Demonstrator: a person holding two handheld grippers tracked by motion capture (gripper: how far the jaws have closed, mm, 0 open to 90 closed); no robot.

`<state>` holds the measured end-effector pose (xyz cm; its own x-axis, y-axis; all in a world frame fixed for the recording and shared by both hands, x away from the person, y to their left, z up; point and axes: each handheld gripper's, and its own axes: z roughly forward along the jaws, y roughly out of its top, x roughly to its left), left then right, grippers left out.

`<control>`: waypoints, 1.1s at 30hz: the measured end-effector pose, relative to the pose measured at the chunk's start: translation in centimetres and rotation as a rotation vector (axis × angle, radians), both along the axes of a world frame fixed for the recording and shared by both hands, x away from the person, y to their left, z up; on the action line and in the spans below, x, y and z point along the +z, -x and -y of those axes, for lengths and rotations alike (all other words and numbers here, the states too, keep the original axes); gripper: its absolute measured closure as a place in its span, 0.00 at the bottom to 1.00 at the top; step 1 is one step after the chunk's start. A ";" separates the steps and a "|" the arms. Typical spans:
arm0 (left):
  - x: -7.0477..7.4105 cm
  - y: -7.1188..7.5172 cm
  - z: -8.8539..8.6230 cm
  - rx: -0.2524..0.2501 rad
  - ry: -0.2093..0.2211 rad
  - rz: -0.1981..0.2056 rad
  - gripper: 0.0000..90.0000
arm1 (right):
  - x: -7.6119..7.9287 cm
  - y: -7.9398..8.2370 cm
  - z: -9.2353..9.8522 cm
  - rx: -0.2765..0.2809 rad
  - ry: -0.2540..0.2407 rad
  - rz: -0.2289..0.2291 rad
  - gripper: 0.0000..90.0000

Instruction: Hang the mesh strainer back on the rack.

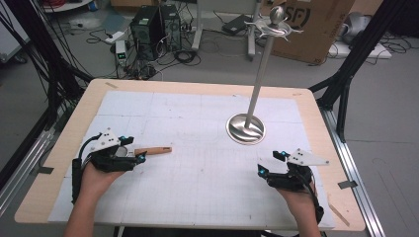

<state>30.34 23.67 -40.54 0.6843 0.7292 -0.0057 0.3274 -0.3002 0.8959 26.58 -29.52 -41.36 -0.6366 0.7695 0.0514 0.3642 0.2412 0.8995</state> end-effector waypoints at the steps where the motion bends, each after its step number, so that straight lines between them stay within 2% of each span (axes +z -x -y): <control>1: 0.0 0.0 0.0 0.001 0.000 0.001 0.29 | 0.0 0.0 0.0 0.000 0.003 0.001 0.23; 9: 0.0 0.0 0.0 -0.010 -0.004 -0.002 0.29 | 0.0 0.1 0.0 0.000 0.001 0.006 0.23; 15: 0.5 -0.8 0.3 -0.009 -0.051 -0.007 0.29 | 0.1 0.2 0.2 -0.004 -0.006 0.004 0.23; 16: 0.5 -1.0 0.4 -0.013 -0.069 -0.011 0.29 | 0.1 0.2 0.2 -0.003 -0.004 0.004 0.23; 18: 0.6 -1.4 0.6 -0.032 -0.062 -0.043 0.29 | 0.2 0.2 0.2 0.001 -0.005 0.008 0.23; 20: 0.8 -1.6 0.9 -0.057 -0.061 -0.048 0.30 | 0.2 0.3 0.2 0.001 -0.005 0.007 0.23; 21: 1.0 -1.7 1.0 -0.056 -0.081 -0.042 0.31 | 0.2 0.3 0.2 0.000 -0.006 0.010 0.23; 23: 1.0 -2.2 1.2 -0.058 -0.084 -0.050 0.31 | 0.3 0.3 0.2 -0.003 -0.008 0.009 0.23; 27: 0.9 -2.9 1.2 -0.050 -0.125 -0.072 0.31 | 0.3 0.3 0.3 -0.002 -0.007 0.014 0.23; 33: -0.2 -4.0 0.7 -0.033 -0.185 -0.137 0.32 | 0.2 0.3 0.3 -0.003 -0.007 0.009 0.23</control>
